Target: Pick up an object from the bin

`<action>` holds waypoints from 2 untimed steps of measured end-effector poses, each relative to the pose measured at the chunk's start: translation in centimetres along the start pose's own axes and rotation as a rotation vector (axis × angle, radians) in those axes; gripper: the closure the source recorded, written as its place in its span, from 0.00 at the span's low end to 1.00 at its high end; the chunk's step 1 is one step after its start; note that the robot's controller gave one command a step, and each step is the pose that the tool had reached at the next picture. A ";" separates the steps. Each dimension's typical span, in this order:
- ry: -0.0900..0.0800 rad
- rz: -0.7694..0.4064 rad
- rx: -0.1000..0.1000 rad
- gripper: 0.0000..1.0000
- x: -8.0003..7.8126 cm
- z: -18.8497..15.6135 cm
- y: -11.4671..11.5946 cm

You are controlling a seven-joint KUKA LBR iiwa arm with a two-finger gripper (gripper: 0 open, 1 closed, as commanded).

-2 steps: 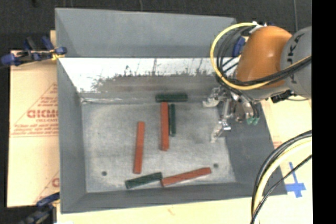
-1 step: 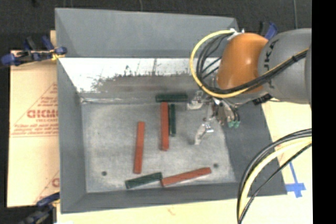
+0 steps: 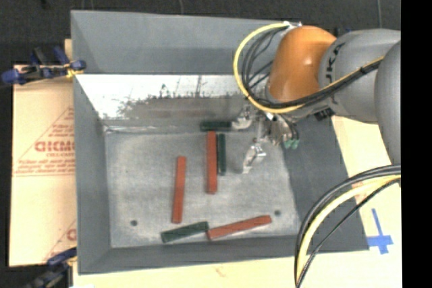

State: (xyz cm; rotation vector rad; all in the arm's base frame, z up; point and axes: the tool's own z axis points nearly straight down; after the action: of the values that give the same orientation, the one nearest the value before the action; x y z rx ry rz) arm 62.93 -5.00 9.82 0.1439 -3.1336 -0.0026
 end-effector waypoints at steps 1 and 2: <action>-0.001 -0.081 0.006 1.00 1.7 1.8 4.8; -0.033 -0.081 0.006 0.00 1.2 2.0 5.0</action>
Offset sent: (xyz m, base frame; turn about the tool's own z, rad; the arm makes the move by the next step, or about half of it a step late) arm 0.0000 0.0000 0.0000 0.0000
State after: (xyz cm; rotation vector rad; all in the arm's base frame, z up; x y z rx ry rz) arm 61.26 -0.16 7.88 0.2733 -3.1585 0.0049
